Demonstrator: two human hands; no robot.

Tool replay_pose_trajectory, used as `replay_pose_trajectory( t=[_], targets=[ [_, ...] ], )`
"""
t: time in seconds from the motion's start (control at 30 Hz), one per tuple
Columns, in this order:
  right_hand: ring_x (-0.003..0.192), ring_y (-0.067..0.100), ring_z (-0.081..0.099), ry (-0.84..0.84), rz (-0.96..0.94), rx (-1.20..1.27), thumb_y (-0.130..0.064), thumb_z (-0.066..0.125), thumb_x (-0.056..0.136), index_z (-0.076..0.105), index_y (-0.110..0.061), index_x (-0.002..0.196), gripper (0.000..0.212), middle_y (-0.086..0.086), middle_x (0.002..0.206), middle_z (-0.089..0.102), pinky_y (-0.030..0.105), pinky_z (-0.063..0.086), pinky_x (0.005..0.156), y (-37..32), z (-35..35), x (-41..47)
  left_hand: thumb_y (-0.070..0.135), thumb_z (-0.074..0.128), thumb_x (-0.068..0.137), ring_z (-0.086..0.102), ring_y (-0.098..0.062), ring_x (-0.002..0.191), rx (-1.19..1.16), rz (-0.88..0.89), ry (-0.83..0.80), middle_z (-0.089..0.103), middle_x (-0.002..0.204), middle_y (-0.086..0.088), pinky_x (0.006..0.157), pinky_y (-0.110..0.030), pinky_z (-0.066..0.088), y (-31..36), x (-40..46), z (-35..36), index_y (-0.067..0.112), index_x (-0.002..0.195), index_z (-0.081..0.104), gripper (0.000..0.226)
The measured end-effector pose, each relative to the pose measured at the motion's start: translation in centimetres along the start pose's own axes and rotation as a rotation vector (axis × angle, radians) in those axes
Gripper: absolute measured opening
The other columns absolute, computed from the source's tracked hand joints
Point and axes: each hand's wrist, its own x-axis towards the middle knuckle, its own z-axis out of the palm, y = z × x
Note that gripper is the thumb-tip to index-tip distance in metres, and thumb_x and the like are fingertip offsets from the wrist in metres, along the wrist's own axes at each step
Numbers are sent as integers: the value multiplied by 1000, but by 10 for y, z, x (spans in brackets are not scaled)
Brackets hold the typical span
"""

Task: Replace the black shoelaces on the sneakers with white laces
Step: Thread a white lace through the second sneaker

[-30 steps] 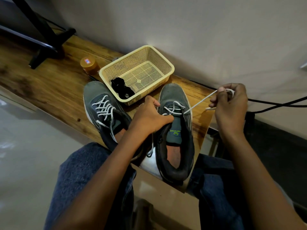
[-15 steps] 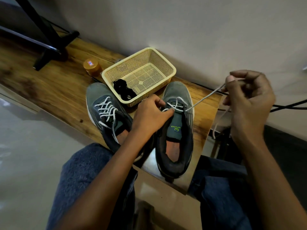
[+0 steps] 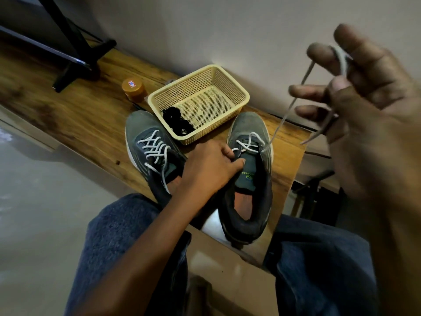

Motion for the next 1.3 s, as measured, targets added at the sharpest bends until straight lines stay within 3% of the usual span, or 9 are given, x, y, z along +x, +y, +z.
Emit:
replay_pose_trajectory(
  t=[0.13,0.23,0.47,0.57,0.77,0.9,1.03,1.17,1.3],
  targets=[
    [102,25,67,-104,216,221,12,37,92,20,-26,150,72,5,144,45,28,56,81,19,18,-2,33,70,85,59,-5,67,-96,2,-41,64,70,11,66,-20,44,-5,2,-4,22,84,74,11],
    [98,26,69,-114,374,191,14,36,93,30,-22,145,64,11,133,54,29,57,82,48,27,-6,28,66,89,62,-12,80,-92,-17,-52,68,81,4,68,-19,40,-7,6,-6,22,87,75,11],
    [98,10,61,-238,192,-865,-13,56,93,54,-22,121,30,-5,104,65,41,50,88,102,14,-5,23,64,91,65,-16,85,-138,-60,-73,72,88,-1,72,-22,44,-13,11,-2,19,93,75,12],
    [105,30,57,-245,250,-1015,-22,62,89,49,-22,125,38,0,99,67,53,45,89,104,6,-7,23,63,92,63,-14,84,-152,-72,-80,70,87,2,74,-21,43,-13,11,-3,20,92,75,12],
    [96,26,53,-235,275,-1075,-45,69,80,62,-21,85,25,3,92,58,40,46,78,86,2,-6,22,62,92,64,-15,86,-140,-72,-85,71,88,2,76,-23,46,-11,11,-3,18,92,75,13],
    [118,28,37,-432,361,-1472,-47,66,83,64,-24,106,32,7,119,46,40,38,91,86,14,-11,21,61,93,65,-19,92,-131,-78,-84,73,95,-2,84,-27,49,-11,11,-3,18,94,75,14],
    [122,31,31,-469,393,-1584,-31,65,88,65,-19,114,29,10,128,40,43,35,95,94,19,-13,20,60,93,64,-20,94,-110,-76,-82,72,96,-4,85,-28,49,-10,11,-1,18,94,74,15],
    [110,25,44,-181,229,-1165,-25,59,92,59,-18,94,7,3,108,51,36,35,84,101,17,-13,20,60,93,64,-21,96,-119,-87,-78,71,99,-5,86,-29,49,-10,11,-1,18,93,73,13],
    [60,10,59,163,334,-420,-13,52,97,52,-14,91,6,1,75,64,25,47,59,89,14,-4,20,60,93,63,-21,99,-94,-78,-68,71,103,-4,86,-27,46,-10,11,0,19,95,72,12]
  ],
)
